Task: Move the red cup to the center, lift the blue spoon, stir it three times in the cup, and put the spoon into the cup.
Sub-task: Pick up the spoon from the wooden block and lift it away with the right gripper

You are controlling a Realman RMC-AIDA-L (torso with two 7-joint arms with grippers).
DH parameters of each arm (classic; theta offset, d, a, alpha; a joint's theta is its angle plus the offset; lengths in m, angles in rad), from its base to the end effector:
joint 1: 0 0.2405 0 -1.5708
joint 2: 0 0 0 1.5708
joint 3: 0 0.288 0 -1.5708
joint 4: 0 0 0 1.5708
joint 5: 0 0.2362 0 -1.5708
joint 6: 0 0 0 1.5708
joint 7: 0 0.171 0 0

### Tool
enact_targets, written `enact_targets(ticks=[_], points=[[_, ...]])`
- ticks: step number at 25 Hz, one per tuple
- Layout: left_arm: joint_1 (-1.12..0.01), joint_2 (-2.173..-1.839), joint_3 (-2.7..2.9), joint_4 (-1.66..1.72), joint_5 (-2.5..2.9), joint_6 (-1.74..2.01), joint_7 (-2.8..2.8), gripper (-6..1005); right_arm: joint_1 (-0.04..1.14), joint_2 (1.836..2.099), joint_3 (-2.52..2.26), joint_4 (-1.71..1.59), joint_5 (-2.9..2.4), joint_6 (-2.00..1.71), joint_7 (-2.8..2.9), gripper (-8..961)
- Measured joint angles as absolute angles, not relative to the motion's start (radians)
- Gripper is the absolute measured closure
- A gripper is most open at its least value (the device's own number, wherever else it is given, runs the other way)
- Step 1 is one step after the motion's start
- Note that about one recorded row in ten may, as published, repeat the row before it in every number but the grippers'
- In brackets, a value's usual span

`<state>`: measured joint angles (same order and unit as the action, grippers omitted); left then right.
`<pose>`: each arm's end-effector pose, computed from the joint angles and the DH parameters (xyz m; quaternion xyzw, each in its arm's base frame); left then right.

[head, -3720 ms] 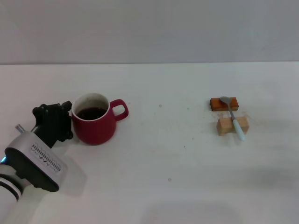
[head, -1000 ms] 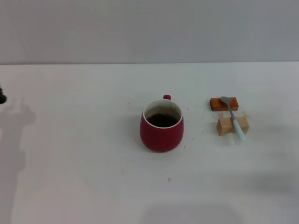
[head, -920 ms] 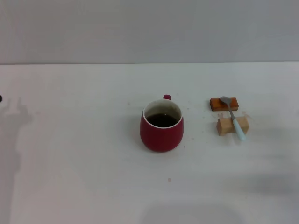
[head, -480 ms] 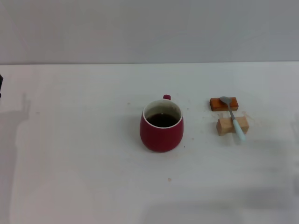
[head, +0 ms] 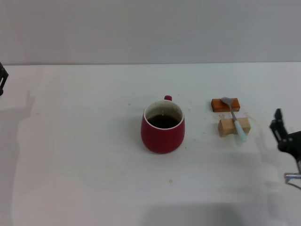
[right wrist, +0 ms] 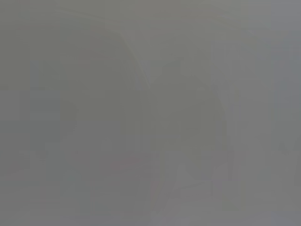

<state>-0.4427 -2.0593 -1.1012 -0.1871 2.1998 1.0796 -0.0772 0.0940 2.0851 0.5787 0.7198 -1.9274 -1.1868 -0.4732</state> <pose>-0.4037 0.3966 0.0046 -0.5827 -0.2919 -0.2828 0.7038 0.3313 0.2878 -0.0982 -0.6555 0.2428 0.2501 0.6699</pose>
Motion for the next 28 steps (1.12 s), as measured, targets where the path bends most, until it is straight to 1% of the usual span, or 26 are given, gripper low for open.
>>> enact_targets(ticks=[2, 18, 28], points=[[-0.444, -2.059, -1.105, -0.184, 2.2, 1.078, -0.077, 137, 0.095, 2.084, 0.518, 0.743, -1.892, -1.185, -0.473, 145], [-0.434, -2.055, -1.115, -0.181, 2.202, 1.093, -0.077, 137, 0.111, 2.088, 0.382, 0.721, -1.792, -1.139, -0.458, 145], [-0.432, -2.054, -1.115, -0.181, 2.207, 1.106, -0.078, 137, 0.164, 2.091, 0.367, 0.674, -1.79, -1.081, -0.384, 146]])
